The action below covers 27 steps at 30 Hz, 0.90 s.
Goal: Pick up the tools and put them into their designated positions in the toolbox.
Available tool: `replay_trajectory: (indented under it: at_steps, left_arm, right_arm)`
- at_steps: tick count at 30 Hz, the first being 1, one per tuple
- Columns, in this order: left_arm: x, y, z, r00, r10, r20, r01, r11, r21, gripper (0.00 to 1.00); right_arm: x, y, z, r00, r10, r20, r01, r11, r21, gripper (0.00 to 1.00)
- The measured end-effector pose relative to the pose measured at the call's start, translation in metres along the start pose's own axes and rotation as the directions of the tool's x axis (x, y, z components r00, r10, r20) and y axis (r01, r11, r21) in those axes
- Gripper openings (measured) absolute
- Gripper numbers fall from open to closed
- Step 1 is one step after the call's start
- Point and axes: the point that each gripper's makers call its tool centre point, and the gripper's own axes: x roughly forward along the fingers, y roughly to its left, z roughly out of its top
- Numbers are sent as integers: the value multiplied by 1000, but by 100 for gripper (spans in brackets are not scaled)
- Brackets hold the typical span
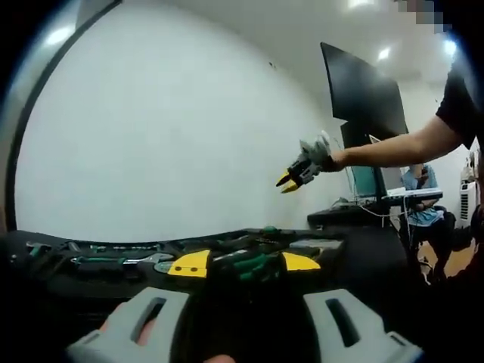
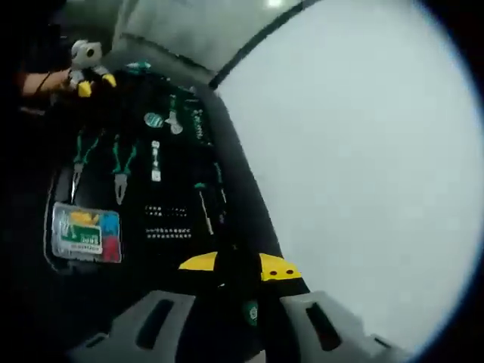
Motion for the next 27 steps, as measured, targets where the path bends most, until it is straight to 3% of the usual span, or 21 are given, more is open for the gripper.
replay_trajectory:
  at_steps: [3,4,6,12,16,18,20,22,25,27]
  left_arm:
    - [0,1,0,1000,2,0,-2,1000,1,34]
    - [-1,0,0,1000,2,0,-2,1000,1,34]
    - [-1,0,1,1000,0,2,0,1000,2,34]
    - [-3,-1,2,1000,2,7,-2,1000,1,34]
    - [-3,0,2,1000,4,6,-4,1000,2,34]
    - [-3,1,2,1000,6,5,-6,1000,4,33]
    - [-3,2,2,1000,6,9,-6,1000,4,33]
    - [-3,3,3,1000,7,16,-7,1000,1,33]
    - [-4,5,2,1000,9,19,-9,1000,-3,33]
    - [-3,7,2,1000,10,19,-10,1000,-4,33]
  right_arm:
    - [7,25,-23,984,102,-144,-122,983,-137,16]
    - [11,34,-30,973,136,-185,-172,964,-201,16]
    - [16,54,-42,946,198,-255,-263,932,-251,15]
    - [31,87,-55,905,284,-316,-377,879,-291,14]
    - [36,110,-73,865,337,-371,-469,805,-363,13]
    - [38,110,-79,866,328,-378,-473,785,-401,13]
    - [45,108,-81,873,335,-355,-467,786,-404,14]
    - [47,110,-82,871,343,-352,-474,776,-416,15]
    - [55,111,-93,857,361,-367,-503,738,-450,14]
    - [57,112,-91,857,361,-369,-506,729,-462,14]
